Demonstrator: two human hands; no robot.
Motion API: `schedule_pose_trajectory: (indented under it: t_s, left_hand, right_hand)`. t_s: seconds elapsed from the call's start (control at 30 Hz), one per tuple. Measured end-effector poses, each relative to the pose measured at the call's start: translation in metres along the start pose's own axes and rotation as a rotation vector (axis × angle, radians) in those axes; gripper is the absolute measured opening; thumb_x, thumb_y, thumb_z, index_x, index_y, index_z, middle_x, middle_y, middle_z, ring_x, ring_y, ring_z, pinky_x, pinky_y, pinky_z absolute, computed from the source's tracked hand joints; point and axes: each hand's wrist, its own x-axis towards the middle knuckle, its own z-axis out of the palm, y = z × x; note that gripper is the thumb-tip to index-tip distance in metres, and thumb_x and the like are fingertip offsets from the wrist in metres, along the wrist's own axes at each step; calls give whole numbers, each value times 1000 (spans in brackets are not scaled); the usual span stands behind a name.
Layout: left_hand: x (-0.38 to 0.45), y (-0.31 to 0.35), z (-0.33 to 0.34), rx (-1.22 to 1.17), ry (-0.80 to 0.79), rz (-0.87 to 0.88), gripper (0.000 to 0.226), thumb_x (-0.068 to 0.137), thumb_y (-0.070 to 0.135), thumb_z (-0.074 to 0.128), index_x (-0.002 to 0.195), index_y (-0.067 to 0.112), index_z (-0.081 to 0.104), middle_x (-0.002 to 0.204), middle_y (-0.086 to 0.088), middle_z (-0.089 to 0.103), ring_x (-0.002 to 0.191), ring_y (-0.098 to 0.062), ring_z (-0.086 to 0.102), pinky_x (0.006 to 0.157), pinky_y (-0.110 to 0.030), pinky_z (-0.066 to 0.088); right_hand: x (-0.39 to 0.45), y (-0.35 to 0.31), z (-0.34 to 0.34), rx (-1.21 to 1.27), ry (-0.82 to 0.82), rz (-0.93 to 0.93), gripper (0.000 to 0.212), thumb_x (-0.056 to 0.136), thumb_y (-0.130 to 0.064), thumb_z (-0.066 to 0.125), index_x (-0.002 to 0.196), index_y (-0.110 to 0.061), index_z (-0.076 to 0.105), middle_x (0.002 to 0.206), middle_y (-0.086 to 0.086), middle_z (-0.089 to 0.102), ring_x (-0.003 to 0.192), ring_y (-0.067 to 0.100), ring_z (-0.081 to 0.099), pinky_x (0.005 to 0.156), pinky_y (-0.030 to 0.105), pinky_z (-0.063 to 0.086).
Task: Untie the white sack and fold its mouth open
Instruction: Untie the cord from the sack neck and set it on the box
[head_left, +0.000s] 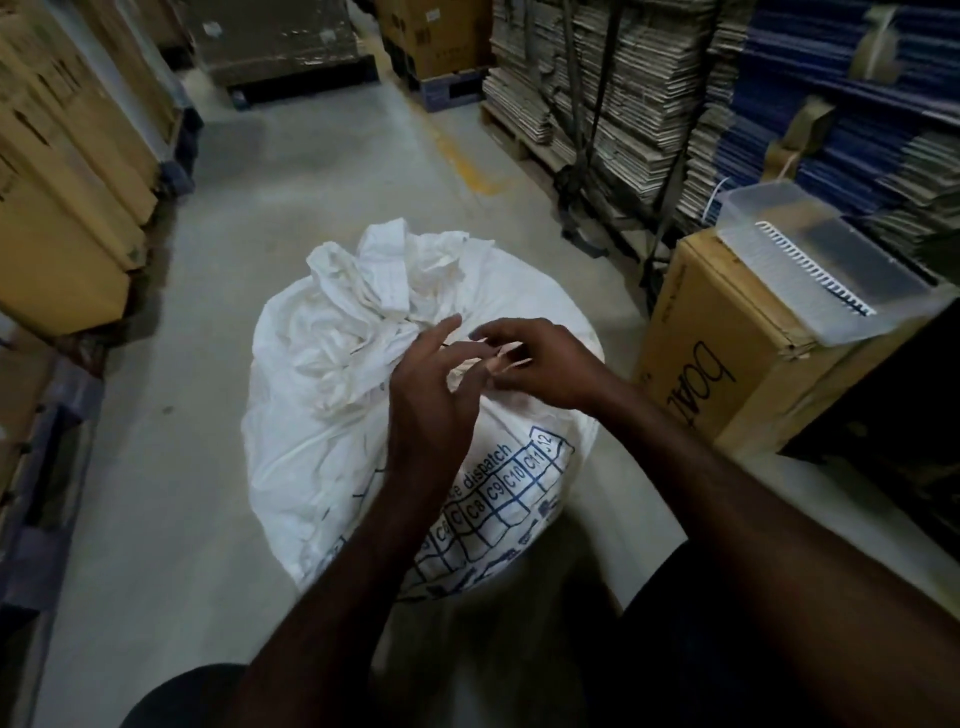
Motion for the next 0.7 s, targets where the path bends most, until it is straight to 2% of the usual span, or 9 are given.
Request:
schedule_pose_trajectory:
  t_s: [0.07, 0.13, 0.23, 0.27, 0.37, 0.43, 0.5, 0.6, 0.7]
  left_hand:
    - [5, 3, 2, -9, 2, -5, 14, 94, 15, 78, 104, 23, 84, 139, 2, 71, 132, -3, 61, 109, -22, 48]
    - [11, 6, 3, -17, 12, -26, 14, 92, 16, 79, 103, 23, 83, 136, 4, 73, 133, -4, 61, 110, -29, 49]
    - [16, 8, 3, -32, 2, -50, 15, 90, 20, 83, 105, 23, 81, 123, 32, 68, 134, -2, 61, 111, -22, 47]
    - [17, 7, 2, -19, 3, -45, 19, 90, 22, 84, 108, 23, 80, 121, 34, 68, 132, -3, 62, 110, -22, 47]
    - [21, -3, -2, 16, 16, -66, 29, 91, 23, 84, 118, 21, 74, 124, 12, 75, 122, -7, 67, 106, -27, 51]
    - [24, -9, -7, 32, 36, -106, 32, 90, 18, 82, 120, 23, 72, 117, 7, 75, 112, -7, 69, 101, -25, 52]
    - [27, -14, -9, 53, 40, -142, 34, 90, 17, 81, 121, 26, 71, 110, 5, 75, 105, -10, 69, 96, -27, 53]
    - [31, -16, -7, 42, 24, -190, 33, 91, 19, 80, 121, 30, 71, 103, 4, 75, 98, -11, 71, 89, -28, 57]
    - [33, -13, -1, 4, -6, -187, 33, 92, 17, 78, 123, 28, 73, 102, 2, 76, 94, -3, 74, 83, -15, 57]
  right_hand:
    - [3, -5, 8, 58, 61, -63, 32, 86, -15, 83, 117, -21, 79, 105, -8, 80, 91, 4, 76, 86, 29, 59]
    - [6, -5, 9, 165, 88, -56, 17, 87, -15, 82, 104, -15, 84, 95, -3, 83, 90, 11, 78, 86, 40, 62]
    - [11, -1, 3, 420, 169, -7, 13, 89, -5, 80, 102, -3, 83, 95, 11, 82, 92, 24, 80, 91, 41, 63]
    - [13, 0, 1, 538, 212, 17, 13, 90, -1, 80, 102, 2, 81, 96, 16, 81, 92, 29, 80, 93, 44, 63]
    - [23, 7, -12, 795, 414, 76, 13, 89, 6, 77, 102, 11, 76, 91, 22, 78, 84, 32, 78, 89, 40, 64]
    - [27, 17, -27, 880, 580, 126, 13, 91, 8, 75, 103, 13, 73, 86, 20, 76, 78, 27, 76, 83, 32, 64]
    - [24, 29, -45, 922, 676, 163, 18, 93, 5, 74, 108, 15, 72, 89, 22, 74, 81, 27, 75, 82, 30, 63]
    - [11, 38, -59, 870, 612, 158, 27, 96, -2, 74, 115, 17, 70, 94, 25, 73, 81, 27, 72, 80, 31, 62]
    - [1, 33, -61, 831, 508, 117, 26, 97, -2, 72, 118, 13, 70, 94, 20, 74, 81, 24, 71, 80, 31, 61]
